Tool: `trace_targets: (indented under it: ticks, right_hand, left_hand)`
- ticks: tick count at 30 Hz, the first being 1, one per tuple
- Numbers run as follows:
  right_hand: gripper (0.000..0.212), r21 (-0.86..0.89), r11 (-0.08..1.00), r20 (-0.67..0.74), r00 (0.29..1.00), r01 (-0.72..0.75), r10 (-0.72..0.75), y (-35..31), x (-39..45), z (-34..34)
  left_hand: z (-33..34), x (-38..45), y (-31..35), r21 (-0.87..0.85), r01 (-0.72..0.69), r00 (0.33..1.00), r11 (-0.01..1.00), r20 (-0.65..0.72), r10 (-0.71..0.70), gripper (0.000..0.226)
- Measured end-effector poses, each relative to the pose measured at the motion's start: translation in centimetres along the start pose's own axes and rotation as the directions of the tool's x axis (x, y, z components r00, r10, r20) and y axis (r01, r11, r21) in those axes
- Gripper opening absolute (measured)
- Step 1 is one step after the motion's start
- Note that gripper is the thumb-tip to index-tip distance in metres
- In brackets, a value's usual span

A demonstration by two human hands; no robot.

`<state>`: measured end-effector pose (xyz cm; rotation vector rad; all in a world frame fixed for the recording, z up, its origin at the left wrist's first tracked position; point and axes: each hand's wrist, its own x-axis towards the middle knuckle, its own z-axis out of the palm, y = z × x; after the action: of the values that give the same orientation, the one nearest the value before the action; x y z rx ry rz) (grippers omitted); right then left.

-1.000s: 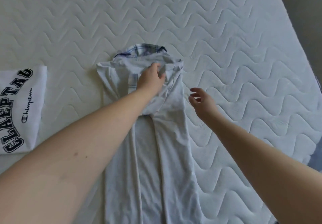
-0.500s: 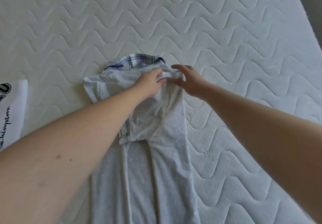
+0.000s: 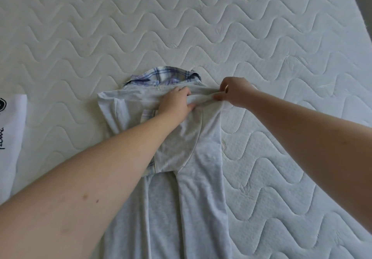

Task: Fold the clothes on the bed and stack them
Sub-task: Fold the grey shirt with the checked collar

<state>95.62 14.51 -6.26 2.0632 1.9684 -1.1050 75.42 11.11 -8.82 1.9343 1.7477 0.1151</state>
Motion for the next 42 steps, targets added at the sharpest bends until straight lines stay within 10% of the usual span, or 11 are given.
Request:
trace_targets:
  ticks: [11,15,19,25,42]
  right_hand:
    - [0.033,0.157,0.987,-0.22,0.976,0.032,0.003,0.2,-1.6,3.2]
    - [0.038,0.015,0.988,-0.348,0.927,0.152,-0.138,-1.9,-2.8,4.4]
    - [0.033,-0.015,0.947,-0.299,0.902,0.321,-0.31,-6.8,-3.2,6.4]
    - [0.033,-0.091,0.931,-0.085,0.928,0.355,-0.362,-13.1,-2.1,9.6]
    - [0.027,-0.231,0.884,-0.017,0.907,0.406,-0.421,-11.4,-2.3,7.7]
  left_hand:
    - [-3.9,-3.0,-3.6,-0.141,-0.155,0.931,0.978,-0.353,0.097,0.017]
    - [-7.2,-5.4,-11.1,-0.071,0.03,0.893,0.997,-0.446,-0.059,0.02]
    - [-8.6,-6.9,-16.6,-0.038,0.241,0.901,0.97,-0.364,-0.238,0.023]
    - [-8.9,-6.4,-18.6,-0.123,0.216,0.96,0.969,-0.156,-0.233,0.031]
    - [-11.3,-2.0,-19.6,0.118,0.076,0.991,0.99,0.103,-0.088,0.026]
